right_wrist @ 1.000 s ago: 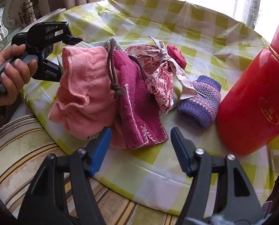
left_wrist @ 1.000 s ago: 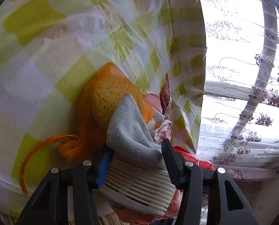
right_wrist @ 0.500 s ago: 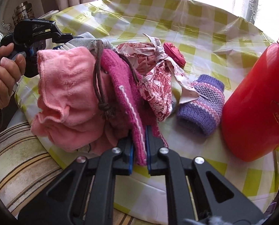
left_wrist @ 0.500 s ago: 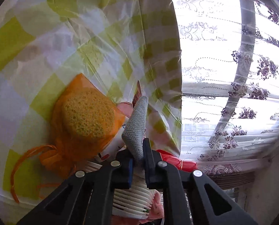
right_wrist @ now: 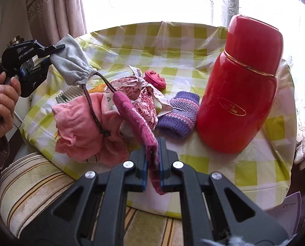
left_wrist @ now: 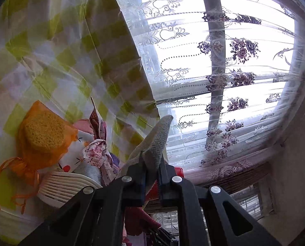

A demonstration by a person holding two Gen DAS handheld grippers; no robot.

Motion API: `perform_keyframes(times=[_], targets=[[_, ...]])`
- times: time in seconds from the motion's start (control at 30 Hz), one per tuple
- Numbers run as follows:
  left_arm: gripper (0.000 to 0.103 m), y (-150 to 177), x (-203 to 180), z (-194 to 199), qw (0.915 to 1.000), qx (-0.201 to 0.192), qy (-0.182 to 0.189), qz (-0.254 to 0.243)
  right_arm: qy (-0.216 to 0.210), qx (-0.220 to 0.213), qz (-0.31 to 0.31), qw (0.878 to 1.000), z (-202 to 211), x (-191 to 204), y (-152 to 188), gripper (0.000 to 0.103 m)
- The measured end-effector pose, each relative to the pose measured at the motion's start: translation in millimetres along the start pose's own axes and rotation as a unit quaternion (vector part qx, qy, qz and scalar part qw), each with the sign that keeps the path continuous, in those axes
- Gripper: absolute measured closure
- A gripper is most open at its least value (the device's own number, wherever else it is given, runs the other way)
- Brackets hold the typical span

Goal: Organize soft objects
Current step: 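Grasp the grey cloth with the left tool while the right tool grasps the magenta sock, then carry the grey cloth and magenta sock over the box and open both tools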

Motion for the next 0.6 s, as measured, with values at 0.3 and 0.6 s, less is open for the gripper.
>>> perform_keyframes(times=[0.3, 0.6], targets=[[0.094, 24.2, -77.7, 4.9, 0.9963, 0.020, 0.055, -0.064, 0.019, -0.033, -0.031, 0.999, 53.5, -27.1, -0.1, 0.094], [0.094, 73.5, -142.2, -6.3, 0.9865, 0.070, 0.110, -0.099, 0.063, -0.009, -0.048, 0.997, 64.5, -62.7, 15.1, 0.090]])
Point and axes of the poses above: each gripper's, at about its wrist camera, not at the fingertips, and z roughly against the way its jaws point, x to its left, y to its underside, the point moved 6 cm from there along -z, roughly the way its jaws point, and after that the axes turned 13 degrees about -z, right-handed, at the moved point
